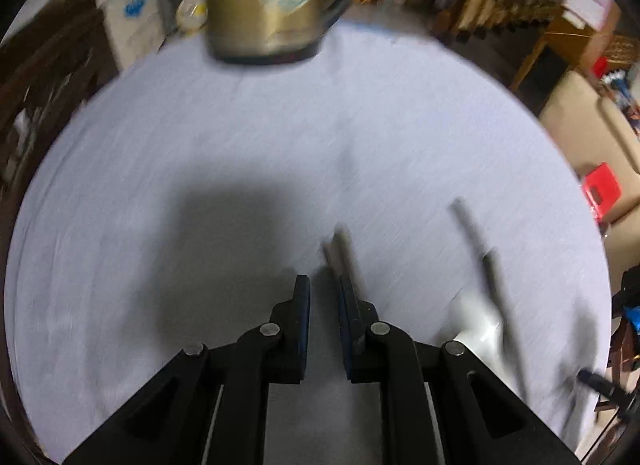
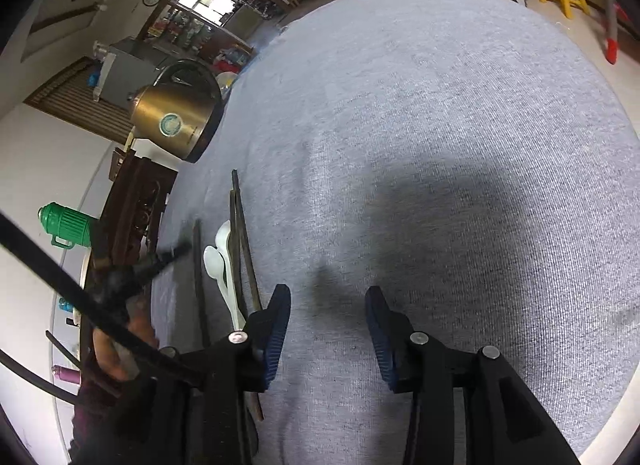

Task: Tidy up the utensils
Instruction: 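Grasp another dark chopstick with the left tool while the right tool grasps one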

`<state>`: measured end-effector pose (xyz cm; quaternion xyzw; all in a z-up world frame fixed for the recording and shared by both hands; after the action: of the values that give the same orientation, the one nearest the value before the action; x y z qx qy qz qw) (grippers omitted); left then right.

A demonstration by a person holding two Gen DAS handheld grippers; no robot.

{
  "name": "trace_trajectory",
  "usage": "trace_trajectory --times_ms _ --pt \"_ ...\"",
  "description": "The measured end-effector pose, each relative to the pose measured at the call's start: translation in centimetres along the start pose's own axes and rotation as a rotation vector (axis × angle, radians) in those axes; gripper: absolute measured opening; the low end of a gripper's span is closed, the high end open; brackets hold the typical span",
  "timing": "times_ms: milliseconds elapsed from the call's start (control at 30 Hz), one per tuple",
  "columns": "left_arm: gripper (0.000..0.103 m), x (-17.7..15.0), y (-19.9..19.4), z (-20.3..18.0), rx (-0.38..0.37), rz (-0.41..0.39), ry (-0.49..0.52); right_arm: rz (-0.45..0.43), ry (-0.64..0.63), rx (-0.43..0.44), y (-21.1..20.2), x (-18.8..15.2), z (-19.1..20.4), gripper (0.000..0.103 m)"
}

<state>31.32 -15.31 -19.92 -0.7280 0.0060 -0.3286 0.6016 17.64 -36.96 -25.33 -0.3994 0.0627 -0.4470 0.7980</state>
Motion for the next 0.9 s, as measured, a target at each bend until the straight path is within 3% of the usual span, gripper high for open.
trace_trajectory --times_ms 67,133,333,467,600,900 --pt "0.014 1.3 -1.3 -1.6 -0.053 -0.063 0.026 -0.007 -0.013 -0.007 -0.4 0.0 0.0 0.042" --pt "0.014 1.2 -1.9 -1.5 -0.047 -0.071 0.05 -0.02 -0.03 -0.016 -0.8 0.2 0.1 0.042" --pt "0.014 -1.4 0.3 1.8 -0.002 0.016 -0.002 0.003 -0.03 0.003 0.5 0.2 0.4 0.042" --pt "0.014 -1.3 0.9 0.7 -0.029 0.017 -0.005 0.021 -0.049 0.009 1.2 -0.3 1.2 0.042" --pt "0.014 -1.1 1.5 -0.1 -0.007 0.027 0.022 0.01 -0.051 0.001 0.9 -0.3 1.3 0.042" --pt "0.017 -0.7 2.8 1.2 0.002 0.043 0.023 0.005 -0.04 -0.006 0.6 -0.1 0.9 0.042"
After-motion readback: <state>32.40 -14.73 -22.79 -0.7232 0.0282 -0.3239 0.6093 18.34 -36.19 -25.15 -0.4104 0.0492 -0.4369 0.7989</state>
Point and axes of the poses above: each gripper's, at about its wrist camera, not at the fingertips, and y roughly the way its jaws point, z to its left, x to its top, the point moved 7 cm from there along y, roughly the way its jaws point, and after that the axes turned 4 degrees about x, right-handed, at the moved point
